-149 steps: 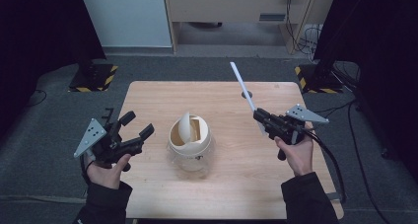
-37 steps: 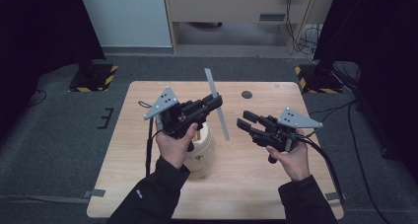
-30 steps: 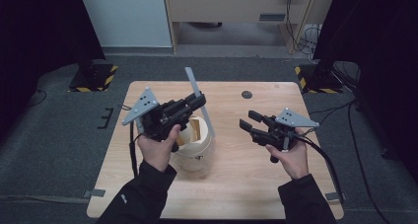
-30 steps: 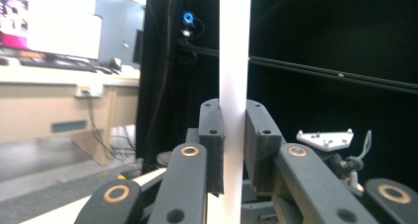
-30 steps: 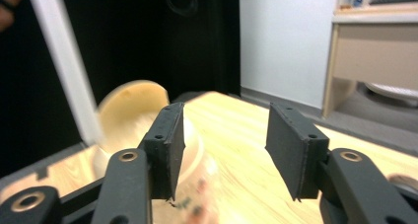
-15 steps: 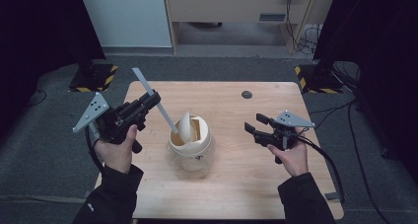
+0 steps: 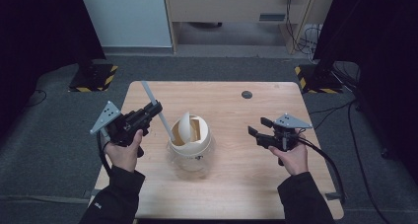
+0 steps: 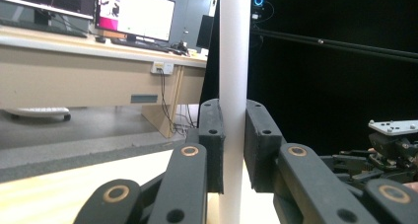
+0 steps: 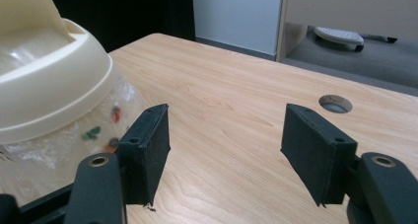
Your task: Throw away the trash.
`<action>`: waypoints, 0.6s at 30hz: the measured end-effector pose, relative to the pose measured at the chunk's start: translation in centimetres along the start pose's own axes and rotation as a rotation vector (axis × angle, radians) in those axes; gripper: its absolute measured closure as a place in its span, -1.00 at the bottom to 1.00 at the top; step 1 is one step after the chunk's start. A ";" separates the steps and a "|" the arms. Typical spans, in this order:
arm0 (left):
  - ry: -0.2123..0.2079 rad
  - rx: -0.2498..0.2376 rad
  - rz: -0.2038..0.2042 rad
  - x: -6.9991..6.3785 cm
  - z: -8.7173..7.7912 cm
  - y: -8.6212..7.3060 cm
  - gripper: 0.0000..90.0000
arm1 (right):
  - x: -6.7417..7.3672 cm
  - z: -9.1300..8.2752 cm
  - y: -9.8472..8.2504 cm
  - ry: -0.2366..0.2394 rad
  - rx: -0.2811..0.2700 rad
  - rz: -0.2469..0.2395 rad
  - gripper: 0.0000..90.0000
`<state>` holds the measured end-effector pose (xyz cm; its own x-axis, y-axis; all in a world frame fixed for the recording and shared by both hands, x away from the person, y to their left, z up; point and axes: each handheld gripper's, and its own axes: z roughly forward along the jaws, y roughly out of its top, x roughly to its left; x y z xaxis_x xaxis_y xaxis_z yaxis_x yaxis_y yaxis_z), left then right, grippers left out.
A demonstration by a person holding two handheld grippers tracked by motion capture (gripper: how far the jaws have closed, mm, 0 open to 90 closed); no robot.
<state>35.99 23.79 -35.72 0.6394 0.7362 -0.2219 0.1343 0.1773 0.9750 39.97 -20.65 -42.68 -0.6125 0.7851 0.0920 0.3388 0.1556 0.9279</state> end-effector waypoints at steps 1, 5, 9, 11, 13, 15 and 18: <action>0.000 0.000 0.000 0.0 0.0 0.0 0.76 | -0.1 0.0 -0.1 -0.002 0.003 -0.001 -0.22; 0.000 0.021 -0.001 0.1 0.6 -1.3 0.76 | -0.2 0.2 -0.4 -0.006 0.016 -0.004 -0.23; 0.000 0.036 -0.003 0.1 0.9 -2.0 0.76 | -0.3 0.3 -0.7 -0.011 0.027 -0.001 -0.24; 0.001 0.048 -0.009 0.2 1.0 -2.4 0.76 | -0.4 0.4 -0.8 -0.012 0.030 -0.002 -0.24; 0.003 0.059 -0.014 0.3 1.1 -2.8 0.76 | -0.5 0.5 -1.0 -0.018 0.040 -0.001 -0.25; 0.008 0.075 -0.014 0.4 1.2 -3.3 0.76 | -0.7 0.6 -1.3 -0.021 0.052 0.001 -0.25; 0.007 0.096 -0.026 0.5 1.4 -4.0 0.76 | -0.8 0.8 -1.6 -0.027 0.067 0.002 -0.26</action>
<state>36.88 22.56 -39.69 0.6297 0.7366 -0.2467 0.2225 0.1333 0.9658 40.47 -21.06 -44.49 -0.5926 0.8013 0.0826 0.3871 0.1933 0.9015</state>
